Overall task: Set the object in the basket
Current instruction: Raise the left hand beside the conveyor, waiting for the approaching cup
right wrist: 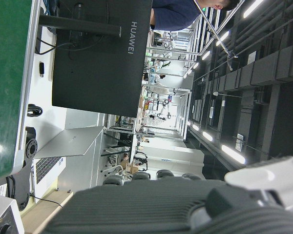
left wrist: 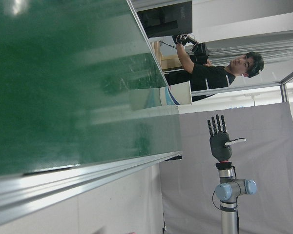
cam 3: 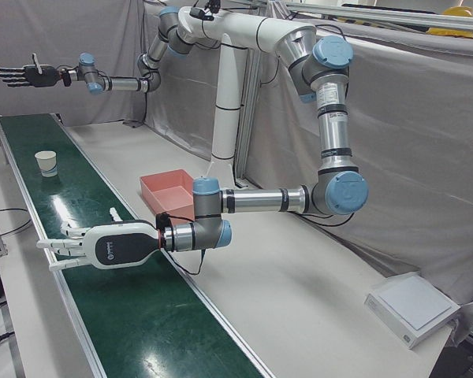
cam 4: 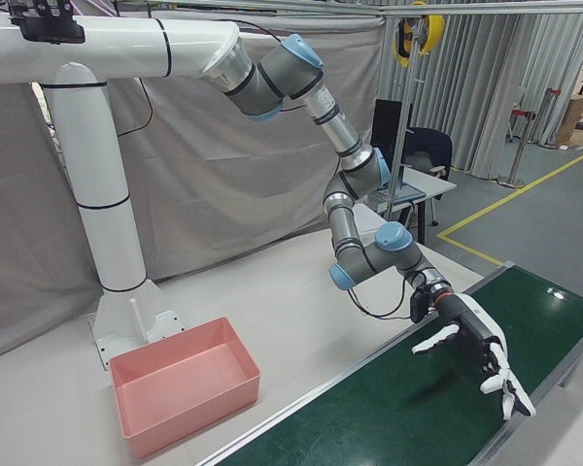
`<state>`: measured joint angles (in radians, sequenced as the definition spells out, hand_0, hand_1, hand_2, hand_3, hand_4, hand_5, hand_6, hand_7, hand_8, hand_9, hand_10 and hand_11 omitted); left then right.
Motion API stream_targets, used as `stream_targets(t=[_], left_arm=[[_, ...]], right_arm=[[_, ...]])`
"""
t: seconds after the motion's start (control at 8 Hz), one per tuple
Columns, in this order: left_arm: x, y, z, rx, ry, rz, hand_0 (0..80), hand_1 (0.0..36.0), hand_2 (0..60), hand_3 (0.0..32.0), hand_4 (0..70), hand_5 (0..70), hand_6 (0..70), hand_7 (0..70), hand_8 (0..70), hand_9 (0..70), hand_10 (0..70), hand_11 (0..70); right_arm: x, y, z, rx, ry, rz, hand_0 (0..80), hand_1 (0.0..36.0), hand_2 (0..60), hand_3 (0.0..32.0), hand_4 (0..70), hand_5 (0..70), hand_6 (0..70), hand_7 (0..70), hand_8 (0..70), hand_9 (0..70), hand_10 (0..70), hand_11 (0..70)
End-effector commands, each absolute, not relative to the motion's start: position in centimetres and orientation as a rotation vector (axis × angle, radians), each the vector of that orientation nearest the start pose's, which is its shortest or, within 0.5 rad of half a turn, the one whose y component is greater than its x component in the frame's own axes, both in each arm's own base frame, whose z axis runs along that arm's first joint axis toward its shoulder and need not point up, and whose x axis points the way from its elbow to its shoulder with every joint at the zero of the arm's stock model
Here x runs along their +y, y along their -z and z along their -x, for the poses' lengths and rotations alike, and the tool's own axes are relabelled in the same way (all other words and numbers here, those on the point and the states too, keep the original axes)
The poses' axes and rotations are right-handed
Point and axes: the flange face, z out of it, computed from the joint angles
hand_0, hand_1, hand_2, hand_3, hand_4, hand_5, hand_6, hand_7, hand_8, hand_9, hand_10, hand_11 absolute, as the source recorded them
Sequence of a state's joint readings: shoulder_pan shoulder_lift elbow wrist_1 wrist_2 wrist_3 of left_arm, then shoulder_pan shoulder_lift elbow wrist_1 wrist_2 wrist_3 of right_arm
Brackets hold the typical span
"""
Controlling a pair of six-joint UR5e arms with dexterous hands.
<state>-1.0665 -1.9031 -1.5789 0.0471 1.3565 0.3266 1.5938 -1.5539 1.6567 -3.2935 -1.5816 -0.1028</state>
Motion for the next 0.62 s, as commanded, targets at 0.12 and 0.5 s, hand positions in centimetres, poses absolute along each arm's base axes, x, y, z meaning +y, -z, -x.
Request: stream_targets(t=[0.12,0.5], left_arm=[[-62.72,-49.72,-18.43,2.266,1.627,0.007,64.1,24.6,1.3,0.0,19.9,36.9,7.7,7.1,13.1,19.3,0.0,1.2],[-62.77,-50.14,-18.55,2.259,1.631,0.004,63.5,24.4,1.9,0.0,19.5,36.1,7.6,7.0,13.0,19.1,0.0,1.4]], right_arm=[[-48.87,-65.17,-14.35,2.209,2.321,0.127,0.0,0.0,0.0,0.0,0.0,0.0,0.0,0.0,0.0,0.0,0.0,0.0],[-48.87,-65.17,-14.35,2.209,2.321,0.127,0.0,0.0,0.0,0.0,0.0,0.0,0.0,0.0,0.0,0.0,0.0,0.0]])
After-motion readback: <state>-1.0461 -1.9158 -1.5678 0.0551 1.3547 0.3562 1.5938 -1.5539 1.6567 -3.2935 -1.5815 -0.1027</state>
